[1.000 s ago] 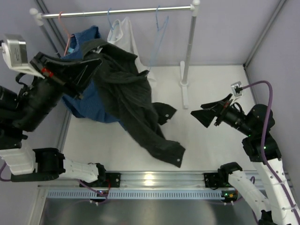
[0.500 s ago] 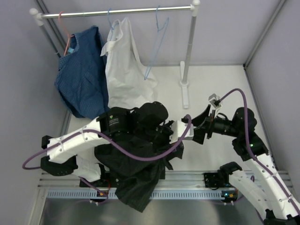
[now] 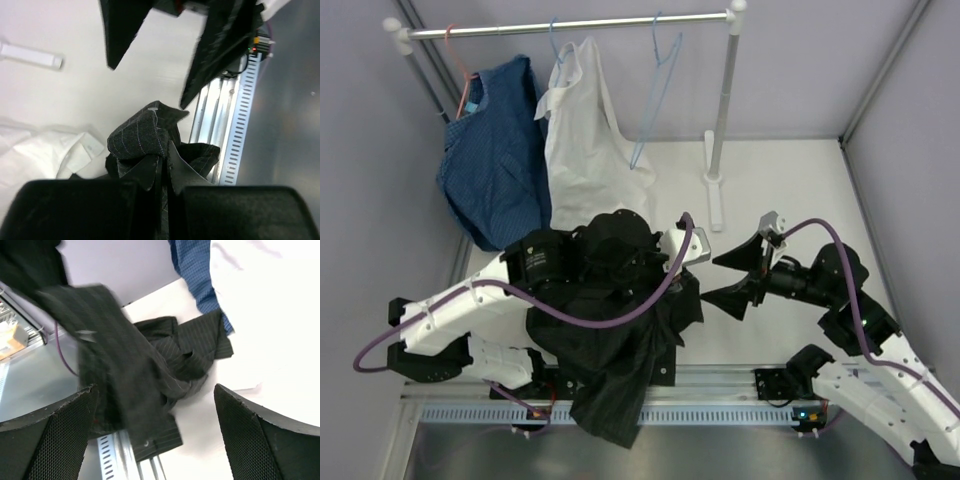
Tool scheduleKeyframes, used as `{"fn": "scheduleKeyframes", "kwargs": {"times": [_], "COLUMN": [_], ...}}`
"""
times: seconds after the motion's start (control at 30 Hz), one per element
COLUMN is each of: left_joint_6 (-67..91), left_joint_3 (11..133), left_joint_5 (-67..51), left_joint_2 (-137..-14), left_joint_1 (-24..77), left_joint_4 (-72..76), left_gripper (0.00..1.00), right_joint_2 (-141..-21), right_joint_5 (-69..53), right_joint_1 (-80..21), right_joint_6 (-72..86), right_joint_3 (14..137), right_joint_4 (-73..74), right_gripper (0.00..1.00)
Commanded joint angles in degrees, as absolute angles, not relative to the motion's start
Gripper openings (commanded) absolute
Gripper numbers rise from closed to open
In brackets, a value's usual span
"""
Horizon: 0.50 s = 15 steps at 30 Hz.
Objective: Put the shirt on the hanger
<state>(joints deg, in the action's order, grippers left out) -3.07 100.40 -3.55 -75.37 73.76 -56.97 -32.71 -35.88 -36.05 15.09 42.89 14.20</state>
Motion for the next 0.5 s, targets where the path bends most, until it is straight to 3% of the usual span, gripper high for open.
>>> {"fn": "scheduleKeyframes", "kwargs": {"times": [0.0, 0.17, 0.47], "left_joint_6": [1.56, 2.29, 1.85], "left_joint_3": [96.96, 93.26, 92.29], "left_joint_5": [2.82, -0.34, -6.15], "left_joint_2": [-74.10, -71.63, -71.02], "left_joint_1": [71.20, 67.42, 66.09], "left_joint_4": [-53.35, -49.93, -48.16], "left_gripper": [0.00, 0.00, 0.00], "right_joint_2": [-31.55, -33.83, -43.49], "right_joint_5": [-33.20, -35.60, -23.03], "right_joint_1": [-37.18, -39.54, -45.87], "right_joint_6": [11.87, 10.64, 7.83], "right_joint_3": [44.13, 43.42, 45.26], "right_joint_4": [11.09, 9.67, 8.44], "right_gripper": [0.93, 0.84, 0.65]}}
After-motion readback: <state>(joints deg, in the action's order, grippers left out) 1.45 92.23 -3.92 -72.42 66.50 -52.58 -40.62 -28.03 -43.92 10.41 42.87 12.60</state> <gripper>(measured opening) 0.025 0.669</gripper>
